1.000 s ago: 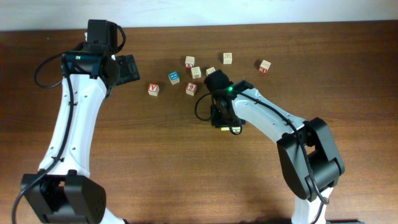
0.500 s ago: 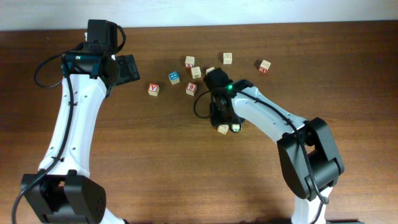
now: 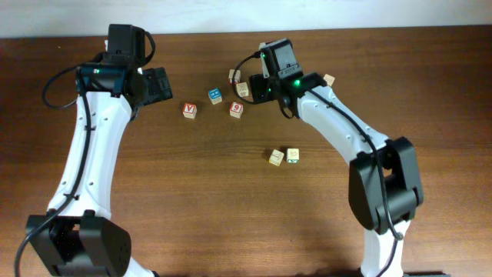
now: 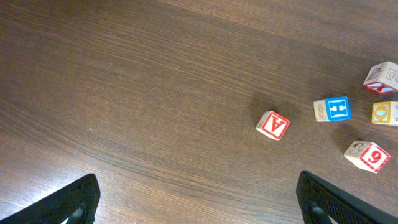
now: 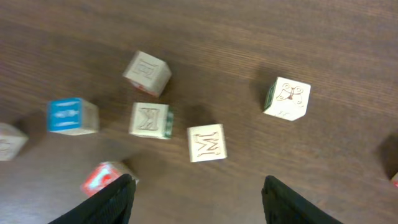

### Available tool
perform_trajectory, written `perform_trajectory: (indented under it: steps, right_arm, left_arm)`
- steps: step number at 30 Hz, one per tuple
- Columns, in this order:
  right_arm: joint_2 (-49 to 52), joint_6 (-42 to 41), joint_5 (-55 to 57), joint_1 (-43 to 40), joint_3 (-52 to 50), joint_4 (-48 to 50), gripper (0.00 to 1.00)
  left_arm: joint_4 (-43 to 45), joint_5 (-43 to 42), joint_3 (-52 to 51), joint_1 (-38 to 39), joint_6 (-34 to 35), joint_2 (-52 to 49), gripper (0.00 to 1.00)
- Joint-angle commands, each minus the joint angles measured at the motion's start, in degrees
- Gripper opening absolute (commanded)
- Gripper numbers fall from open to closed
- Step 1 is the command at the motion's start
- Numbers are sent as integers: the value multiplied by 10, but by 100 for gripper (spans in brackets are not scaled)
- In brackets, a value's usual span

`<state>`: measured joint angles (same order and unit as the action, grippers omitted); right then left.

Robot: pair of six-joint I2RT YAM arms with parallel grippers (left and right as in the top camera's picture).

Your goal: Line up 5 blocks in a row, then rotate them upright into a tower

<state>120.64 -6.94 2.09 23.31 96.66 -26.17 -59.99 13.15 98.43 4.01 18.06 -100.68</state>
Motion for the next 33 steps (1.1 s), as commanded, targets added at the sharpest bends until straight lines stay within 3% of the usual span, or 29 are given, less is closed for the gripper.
perform_trajectory:
  steps: [1,6,14,20,29,33]
  right_arm:
    - [54,48,-6,-4,73,-14,65]
    - [141,80,-14,-6,119,-16,65]
    - [181,80,1,-14,119,3,64]
    - [180,73,1,-14,121,11,40]
    - [100,17,-3,-10,123,-50,28]
    - [41,15,-95,-3,123,-136,29]
  left_arm:
    - [1,8,12,0,8,-6,99]
    - [1,8,12,0,8,-6,99]
    - [1,8,12,0,8,-6,99]
    - [1,8,12,0,8,-6,99]
    - [1,8,12,0,8,-6,99]
    - [1,8,12,0,8,-6,99]
